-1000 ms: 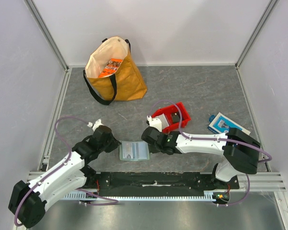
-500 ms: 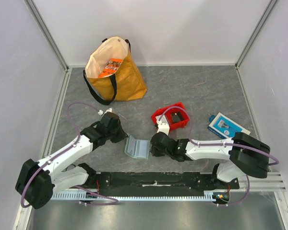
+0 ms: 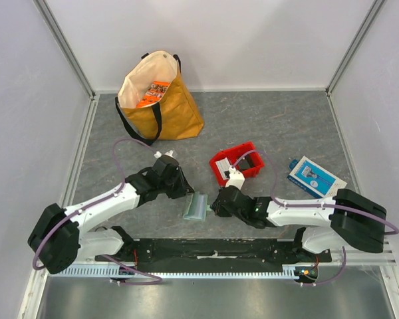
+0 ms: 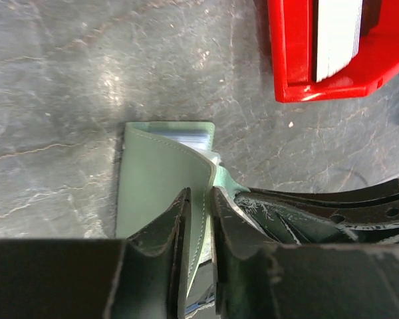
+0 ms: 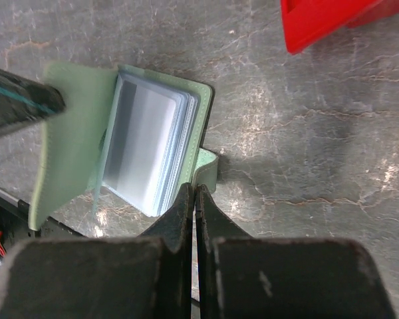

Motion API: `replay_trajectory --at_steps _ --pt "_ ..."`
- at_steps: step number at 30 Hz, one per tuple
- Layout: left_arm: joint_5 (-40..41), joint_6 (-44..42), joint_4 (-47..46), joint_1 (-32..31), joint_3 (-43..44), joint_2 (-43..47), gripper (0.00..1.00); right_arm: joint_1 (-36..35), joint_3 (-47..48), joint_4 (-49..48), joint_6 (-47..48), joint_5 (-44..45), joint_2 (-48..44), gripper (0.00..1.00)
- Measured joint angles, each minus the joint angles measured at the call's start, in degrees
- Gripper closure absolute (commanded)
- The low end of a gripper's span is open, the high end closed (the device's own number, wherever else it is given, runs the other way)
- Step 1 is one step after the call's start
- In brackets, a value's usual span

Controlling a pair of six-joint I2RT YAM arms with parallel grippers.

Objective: Put the credit cards into the card holder
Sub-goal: Close the card holder at the center of the board.

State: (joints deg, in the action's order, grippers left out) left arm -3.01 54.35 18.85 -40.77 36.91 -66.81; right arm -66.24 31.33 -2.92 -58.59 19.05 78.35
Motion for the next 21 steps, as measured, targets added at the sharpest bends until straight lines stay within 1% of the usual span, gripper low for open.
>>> replay_trajectory --at_steps 2,3,6,12,16,21 --pt "-0.31 0.24 -1.01 -1.38 0.22 -1.31 0.65 0.0 -0.22 0.35 -0.28 1.05 -1.09 1.0" --pt "-0.42 0.33 -1.27 -1.97 0.28 -1.84 0.63 0.0 -0.22 0.37 -0.37 1.46 -1.4 1.0" --pt "-1.05 0.52 -1.79 -3.76 0.35 -4.0 0.52 0.0 -0.22 0.37 -0.42 2.14 -1.73 1.0" --pt "-2.8 0.68 -2.91 -5.75 0.7 -7.04 0.39 0.0 -0.22 0.37 -0.44 2.93 -1.73 1.0" --pt "-3.19 0.59 -4.42 -6.23 0.72 -7.04 0.39 0.02 -0.22 0.35 -0.55 3.63 -1.73 1.0" --pt "-2.27 -0.52 -6.01 -6.23 0.46 -7.04 0.47 0.02 -0.22 0.35 -0.48 4.31 -1.73 1.0"
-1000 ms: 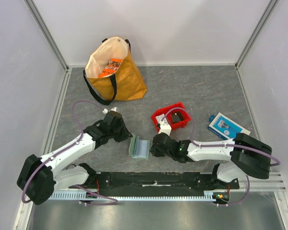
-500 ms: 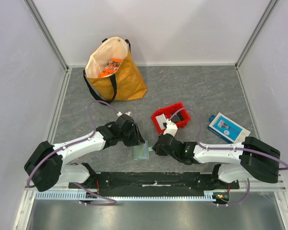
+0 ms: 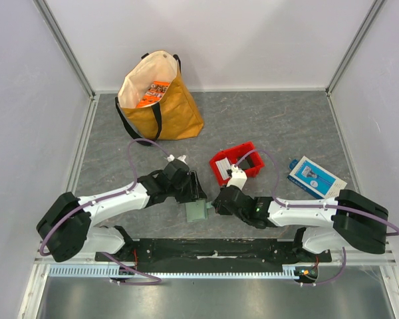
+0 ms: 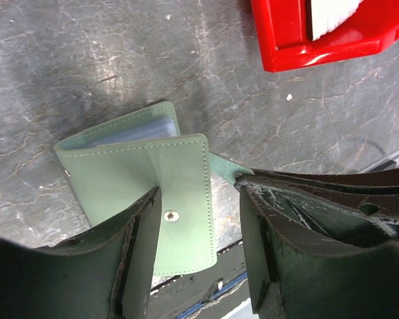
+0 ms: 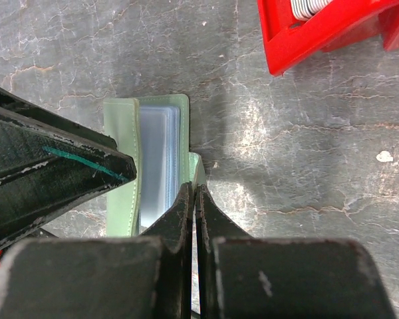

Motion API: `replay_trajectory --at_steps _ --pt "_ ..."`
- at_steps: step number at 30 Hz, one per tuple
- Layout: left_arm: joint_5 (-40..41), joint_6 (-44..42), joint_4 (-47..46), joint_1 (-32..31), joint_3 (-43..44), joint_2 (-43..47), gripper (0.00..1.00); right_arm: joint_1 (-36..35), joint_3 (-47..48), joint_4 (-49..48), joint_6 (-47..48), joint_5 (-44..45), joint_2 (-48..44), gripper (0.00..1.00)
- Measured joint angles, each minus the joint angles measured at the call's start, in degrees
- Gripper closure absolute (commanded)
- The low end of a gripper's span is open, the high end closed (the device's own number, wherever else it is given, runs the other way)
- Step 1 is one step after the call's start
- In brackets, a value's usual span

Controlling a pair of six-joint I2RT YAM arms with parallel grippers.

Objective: Put the credit cards into the card holder
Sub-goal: Close the card holder at the center of the board.

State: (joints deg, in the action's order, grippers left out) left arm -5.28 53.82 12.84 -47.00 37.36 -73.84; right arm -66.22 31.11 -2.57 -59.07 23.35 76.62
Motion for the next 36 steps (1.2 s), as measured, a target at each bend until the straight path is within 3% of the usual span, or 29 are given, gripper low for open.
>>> replay_trajectory --at_steps 5,9,11,24,36 --pt "1.7 -0.92 -2.78 0.0 -2.67 -0.24 0.54 0.0 0.0 0.0 0.15 0.63 0.0 1.0" --pt "2.86 -0.96 -6.01 0.0 -6.34 0.17 0.77 0.0 0.0 -0.04 0.15 0.79 0.0 1.0" --pt "3.74 -1.03 -7.37 0.0 -7.48 0.17 0.83 0.0 0.0 -0.07 0.2 0.81 -0.04 1.0" --pt "6.03 -1.01 -12.2 -0.02 -9.4 -0.02 0.9 0.07 1.25 0.66 5.4 -0.09 -1.81 1.0" --pt "6.47 -1.22 -14.1 -0.07 -9.49 -1.4 0.95 0.04 7.43 1.97 10.38 -4.55 7.13 1.0"
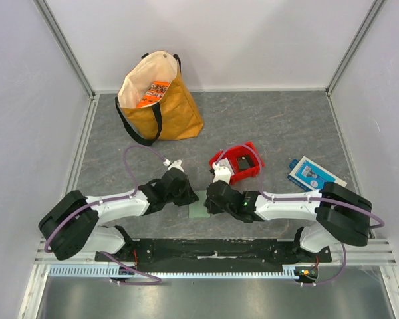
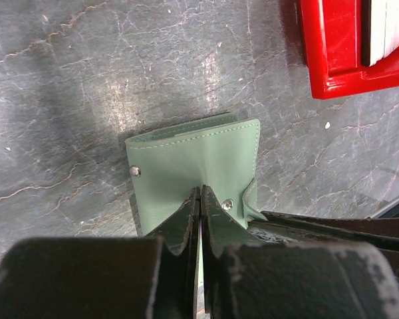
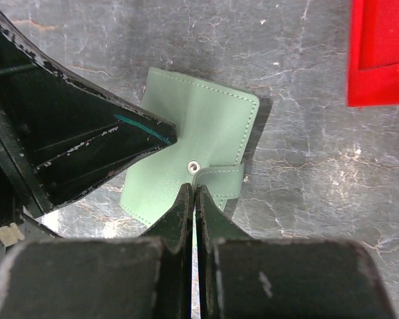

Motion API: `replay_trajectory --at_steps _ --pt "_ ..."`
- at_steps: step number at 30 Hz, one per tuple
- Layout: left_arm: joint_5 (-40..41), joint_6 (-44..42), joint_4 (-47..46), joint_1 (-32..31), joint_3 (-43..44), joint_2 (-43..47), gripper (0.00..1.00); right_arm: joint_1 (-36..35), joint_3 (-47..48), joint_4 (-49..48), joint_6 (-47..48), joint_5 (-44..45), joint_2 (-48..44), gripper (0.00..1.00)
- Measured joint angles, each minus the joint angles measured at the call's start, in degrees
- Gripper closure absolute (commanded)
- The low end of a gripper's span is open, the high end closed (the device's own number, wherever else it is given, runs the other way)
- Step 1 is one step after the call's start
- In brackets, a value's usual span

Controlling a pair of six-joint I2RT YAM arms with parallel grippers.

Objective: Put the credit cards into the card holder
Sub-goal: Close the card holder at the center of the board.

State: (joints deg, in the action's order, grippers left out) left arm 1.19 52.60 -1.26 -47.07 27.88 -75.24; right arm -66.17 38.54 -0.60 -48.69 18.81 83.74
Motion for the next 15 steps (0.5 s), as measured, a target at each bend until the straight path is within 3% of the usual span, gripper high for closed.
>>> replay_trajectory --at_steps 15 --pt "-0.24 -0.5 -1.7 0.0 -4.33 5.51 0.82 0.0 4.81 3.85 1.81 -0.98 4.87 1.0"
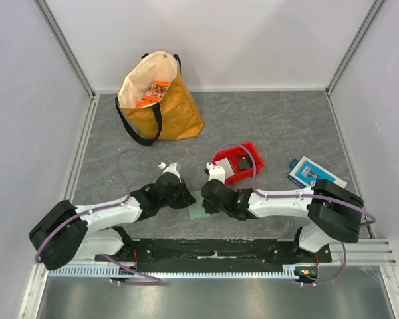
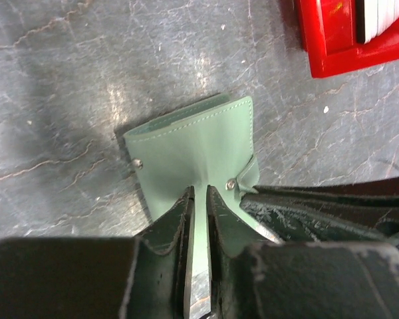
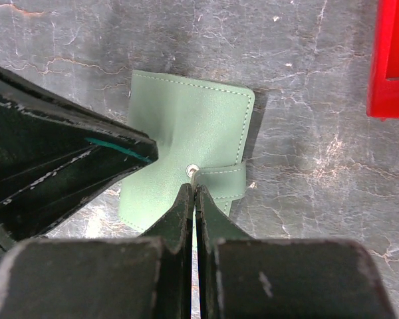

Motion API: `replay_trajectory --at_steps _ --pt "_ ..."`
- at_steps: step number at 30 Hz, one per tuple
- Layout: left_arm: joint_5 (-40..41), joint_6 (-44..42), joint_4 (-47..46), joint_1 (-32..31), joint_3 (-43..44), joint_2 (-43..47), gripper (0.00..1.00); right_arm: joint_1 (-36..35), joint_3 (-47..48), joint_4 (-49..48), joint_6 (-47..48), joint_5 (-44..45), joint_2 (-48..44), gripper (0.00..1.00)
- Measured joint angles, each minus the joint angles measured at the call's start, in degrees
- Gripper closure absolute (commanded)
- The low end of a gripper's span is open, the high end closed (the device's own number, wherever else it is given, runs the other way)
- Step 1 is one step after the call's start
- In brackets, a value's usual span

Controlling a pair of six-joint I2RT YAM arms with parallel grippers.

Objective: Put the credit cards into the card holder
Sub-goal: Close the card holder at the center of the board.

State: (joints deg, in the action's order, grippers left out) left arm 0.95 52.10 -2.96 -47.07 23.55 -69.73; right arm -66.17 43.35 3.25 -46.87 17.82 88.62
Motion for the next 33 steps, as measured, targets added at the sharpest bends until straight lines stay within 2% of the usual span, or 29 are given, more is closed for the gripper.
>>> replay_trajectory --at_steps 8,10,16,18,23,24,26,29,30,33 --pt "-1.27 -2.54 0.39 0.0 -2.4 3.04 0.87 0.02 0.0 0.04 0.02 -0.04 0.0 0.98" --pt "-2.51 -3.67 -0.17 0.0 -2.43 2.89 0.89 0.09 0.0 0.07 0.04 -0.09 -0.04 0.89" --pt "-4.09 -5.53 -1.55 0.0 -2.43 1.38 0.92 0.79 0.57 1.14 1.53 -1.22 -0.22 0.73" --pt "-4.13 -5.84 -1.92 0.0 -2.4 0.98 0.93 0.94 0.61 2.03 2.34 -1.31 -1.11 0.62" --pt "-4.17 -6.36 -1.97 0.0 -2.25 0.74 0.93 1.42 0.61 2.95 4.17 -1.44 -7.39 0.58" --pt "-4.17 -6.45 -1.88 0.0 -2.16 0.74 0.93 1.57 0.61 2.99 4.33 -1.36 -8.98 0.59" --pt "-4.17 -6.84 -1.44 0.0 -1.86 0.72 0.93 2.08 0.46 2.97 4.66 -1.29 -12.37 0.77" --pt "-4.26 -7.69 -0.37 0.0 -1.18 0.72 0.93 3.72 -0.9 2.64 5.09 -1.25 -16.61 0.96" --pt "-4.33 -8.2 -0.11 0.0 -0.9 0.7 0.93 4.44 -1.81 2.54 5.14 -1.2 -17.66 1.0" --pt "-4.98 -9.94 0.09 0.0 -0.07 0.44 0.93 6.38 -4.74 2.62 6.01 -1.6 -18.84 1.0"
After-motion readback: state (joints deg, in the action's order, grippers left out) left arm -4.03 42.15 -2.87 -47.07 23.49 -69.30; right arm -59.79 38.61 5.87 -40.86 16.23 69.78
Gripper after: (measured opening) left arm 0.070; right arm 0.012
